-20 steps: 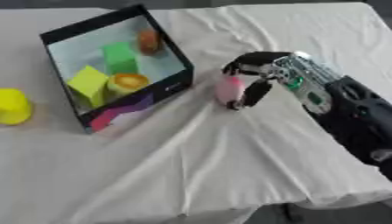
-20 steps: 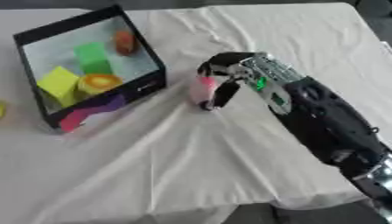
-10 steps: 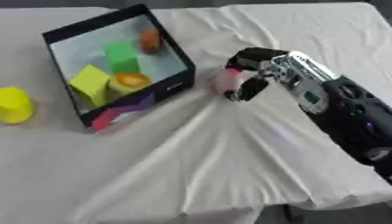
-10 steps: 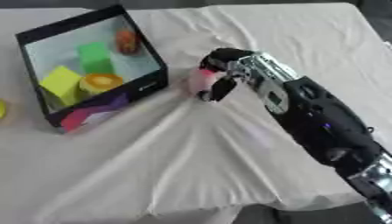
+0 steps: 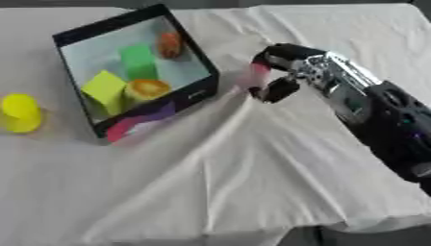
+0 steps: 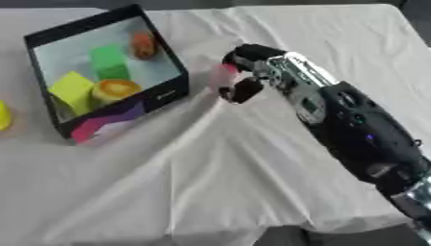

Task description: Pick up objects on the table and place them in the box.

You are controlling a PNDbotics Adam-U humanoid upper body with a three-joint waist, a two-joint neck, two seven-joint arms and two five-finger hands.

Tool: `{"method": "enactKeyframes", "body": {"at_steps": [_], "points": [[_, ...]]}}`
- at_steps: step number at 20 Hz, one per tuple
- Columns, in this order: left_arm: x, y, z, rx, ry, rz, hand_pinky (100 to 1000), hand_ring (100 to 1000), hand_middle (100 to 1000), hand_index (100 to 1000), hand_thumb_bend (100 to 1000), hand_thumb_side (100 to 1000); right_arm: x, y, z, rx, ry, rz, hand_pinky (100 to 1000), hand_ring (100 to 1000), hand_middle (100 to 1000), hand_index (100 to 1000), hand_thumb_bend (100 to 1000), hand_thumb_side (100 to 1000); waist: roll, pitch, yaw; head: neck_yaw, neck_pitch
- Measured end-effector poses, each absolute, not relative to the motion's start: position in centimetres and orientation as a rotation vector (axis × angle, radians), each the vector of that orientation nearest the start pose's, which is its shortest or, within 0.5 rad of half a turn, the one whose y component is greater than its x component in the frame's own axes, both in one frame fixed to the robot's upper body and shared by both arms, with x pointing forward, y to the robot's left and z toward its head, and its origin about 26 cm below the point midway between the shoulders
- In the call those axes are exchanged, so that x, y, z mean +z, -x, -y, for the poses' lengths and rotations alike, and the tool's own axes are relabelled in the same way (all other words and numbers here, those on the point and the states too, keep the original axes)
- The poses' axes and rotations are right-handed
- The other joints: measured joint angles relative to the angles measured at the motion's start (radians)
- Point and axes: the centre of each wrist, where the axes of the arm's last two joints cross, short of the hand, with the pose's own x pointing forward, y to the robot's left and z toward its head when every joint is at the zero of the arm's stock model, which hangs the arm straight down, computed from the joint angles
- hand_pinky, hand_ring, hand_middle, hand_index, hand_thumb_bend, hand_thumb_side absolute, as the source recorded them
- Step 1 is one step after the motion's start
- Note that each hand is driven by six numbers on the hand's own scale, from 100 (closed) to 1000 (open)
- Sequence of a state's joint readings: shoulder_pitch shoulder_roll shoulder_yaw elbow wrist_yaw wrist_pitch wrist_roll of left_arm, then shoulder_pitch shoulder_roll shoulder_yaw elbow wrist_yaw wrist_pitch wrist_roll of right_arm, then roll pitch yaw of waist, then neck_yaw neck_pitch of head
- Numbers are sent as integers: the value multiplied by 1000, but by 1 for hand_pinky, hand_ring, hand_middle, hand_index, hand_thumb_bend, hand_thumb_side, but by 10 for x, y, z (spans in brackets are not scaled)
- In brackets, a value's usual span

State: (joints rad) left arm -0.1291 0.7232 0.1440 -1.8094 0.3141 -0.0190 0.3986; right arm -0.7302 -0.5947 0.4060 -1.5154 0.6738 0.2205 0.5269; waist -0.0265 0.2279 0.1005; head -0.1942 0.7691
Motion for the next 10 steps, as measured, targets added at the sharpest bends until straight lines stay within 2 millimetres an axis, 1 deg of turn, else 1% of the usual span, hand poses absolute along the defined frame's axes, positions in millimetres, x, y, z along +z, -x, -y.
{"method": "enactKeyframes", "body": {"at_steps": [2,4,10], "points": [[188,-291,-391,37,-588,2035,783,832,738,747,100,679,225,-390,223,1525,778,1402,793,763,624,766,135,256,0,0,-1,0,0],[187,-290,-391,35,-588,2034,783,832,739,747,100,676,242,-387,217,1524,771,1459,789,751,617,763,131,242,0,0,-2,0,0],[189,-290,-392,28,-592,2037,785,833,740,747,100,667,304,-378,188,1530,742,1647,774,711,600,752,160,231,0,0,7,-4,0]]}}
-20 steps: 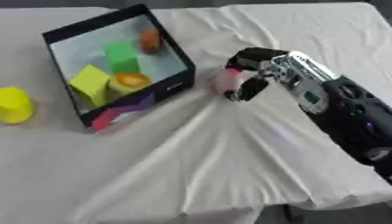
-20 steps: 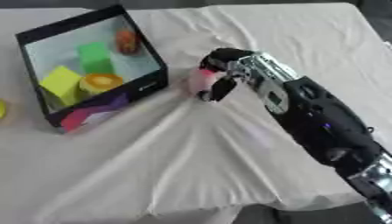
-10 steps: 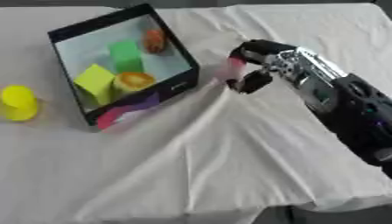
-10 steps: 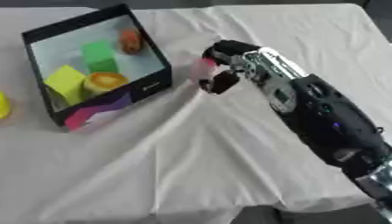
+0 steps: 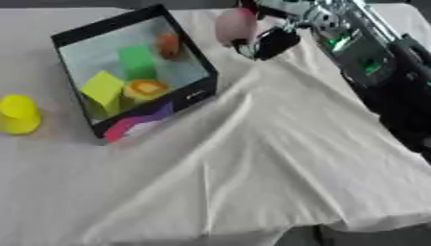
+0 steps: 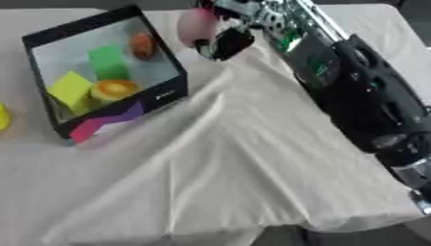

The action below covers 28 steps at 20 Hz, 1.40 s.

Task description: Pick up objects on the table and place them in the box.

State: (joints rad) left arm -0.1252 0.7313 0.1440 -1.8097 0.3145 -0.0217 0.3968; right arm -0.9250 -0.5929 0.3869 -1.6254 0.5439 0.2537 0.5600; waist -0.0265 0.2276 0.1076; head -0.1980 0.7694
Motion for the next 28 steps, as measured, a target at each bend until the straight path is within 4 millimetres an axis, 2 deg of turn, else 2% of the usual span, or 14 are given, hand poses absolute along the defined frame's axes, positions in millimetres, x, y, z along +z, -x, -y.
{"method": "enactKeyframes", "body": {"at_steps": [4,9,10,11,18,19,20,28], "points": [[194,-292,-391,27,-587,2054,787,834,741,748,100,661,329,-384,158,1541,727,1726,768,708,590,746,175,262,0,-3,20,-17,1],[201,-292,-392,46,-584,2086,789,836,741,749,100,660,334,-404,131,1549,754,1743,771,715,595,748,193,289,0,-4,40,-43,2],[202,-292,-392,53,-584,2091,789,836,741,749,100,691,332,-409,127,1549,762,1737,772,717,597,749,200,297,0,-4,44,-48,2],[203,-293,-392,60,-584,2097,789,835,741,749,100,657,331,-414,123,1549,772,1729,773,718,598,749,200,303,0,-4,49,-53,2],[211,-295,-392,85,-576,2131,788,835,741,749,100,651,299,-447,96,1606,823,1652,770,724,604,751,209,343,0,-4,70,-85,2],[212,-295,-392,86,-574,2133,788,835,740,749,100,651,294,-449,93,1620,827,1645,769,725,604,751,238,344,0,-4,73,-89,2],[212,-295,-392,88,-572,2135,788,835,740,749,100,650,290,-451,90,1632,831,1641,768,724,604,751,207,348,0,-4,74,-93,2],[213,-296,-391,87,-568,2136,787,836,740,749,100,651,270,-456,84,1675,832,1620,765,727,606,752,194,356,0,-4,87,-102,2]]}}
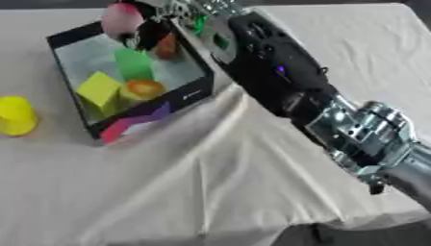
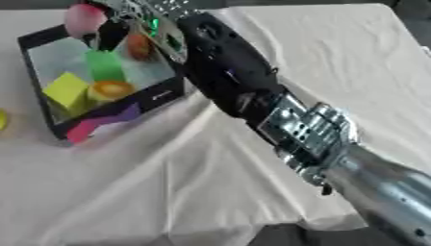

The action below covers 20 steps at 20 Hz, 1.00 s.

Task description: Pick up objects on the table and place them in the box.

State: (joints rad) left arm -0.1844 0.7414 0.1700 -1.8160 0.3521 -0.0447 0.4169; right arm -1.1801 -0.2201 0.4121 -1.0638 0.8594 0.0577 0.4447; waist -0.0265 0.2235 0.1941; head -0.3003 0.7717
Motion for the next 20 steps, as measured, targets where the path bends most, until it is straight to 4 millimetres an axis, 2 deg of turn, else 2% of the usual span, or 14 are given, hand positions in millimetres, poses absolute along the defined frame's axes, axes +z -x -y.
{"method": "enactKeyframes", "body": {"at_steps": [2,6,7,10,15,20], "points": [[213,-296,-391,86,-568,2133,787,836,740,749,100,653,265,-457,85,1682,829,1606,769,735,612,757,196,370,0,0,3,0,0],[211,-295,-392,84,-569,2126,787,836,740,749,100,655,258,-459,88,1717,813,1566,792,786,685,816,216,422,0,0,3,1,0],[211,-295,-392,83,-570,2126,787,837,740,749,100,655,257,-460,89,1730,807,1559,812,818,729,850,243,438,0,0,3,2,0],[211,-295,-392,82,-570,2124,787,837,740,749,100,656,258,-460,90,1761,786,1542,840,850,767,886,288,441,0,0,2,5,0],[210,-295,-392,74,-570,2122,787,838,740,750,100,656,254,-460,91,1817,749,1500,874,888,806,933,381,358,0,0,-2,7,0],[210,-294,-392,71,-574,2120,788,838,740,750,100,656,255,-460,94,1838,746,1478,881,891,811,945,411,288,0,0,-3,8,0]]}}
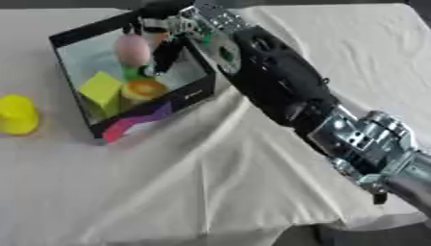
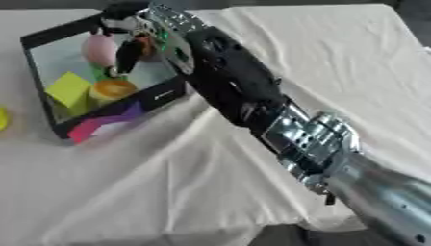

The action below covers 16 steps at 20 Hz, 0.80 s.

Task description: Pick up objects on the table and place them in the box.

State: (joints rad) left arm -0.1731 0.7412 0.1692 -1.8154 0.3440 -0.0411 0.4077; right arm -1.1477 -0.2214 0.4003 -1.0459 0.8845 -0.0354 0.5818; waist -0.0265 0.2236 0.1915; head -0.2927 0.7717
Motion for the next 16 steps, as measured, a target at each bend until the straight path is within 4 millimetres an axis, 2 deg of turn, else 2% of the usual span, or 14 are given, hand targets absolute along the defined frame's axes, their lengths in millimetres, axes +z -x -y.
{"method": "enactKeyframes", "body": {"at_steps": [5,8,9,10,16], "points": [[208,-294,-393,70,-577,2115,788,839,740,750,100,655,256,-459,95,1839,746,1482,875,881,806,946,365,227,0,0,-5,1,0],[207,-293,-393,71,-579,2113,789,840,742,751,100,653,266,-455,99,1810,736,1523,871,873,806,953,276,141,0,0,-9,3,0],[207,-293,-394,73,-581,2112,789,840,743,752,100,653,272,-453,101,1791,725,1549,869,868,806,962,230,100,0,0,-14,5,0],[206,-292,-394,77,-584,2111,789,841,743,752,100,653,279,-449,104,1767,711,1580,868,864,806,968,204,100,0,0,-18,9,0],[203,-290,-398,98,-606,2101,789,841,742,752,100,649,337,-411,135,1578,623,1821,853,829,790,968,148,100,0,0,-42,38,0]]}}
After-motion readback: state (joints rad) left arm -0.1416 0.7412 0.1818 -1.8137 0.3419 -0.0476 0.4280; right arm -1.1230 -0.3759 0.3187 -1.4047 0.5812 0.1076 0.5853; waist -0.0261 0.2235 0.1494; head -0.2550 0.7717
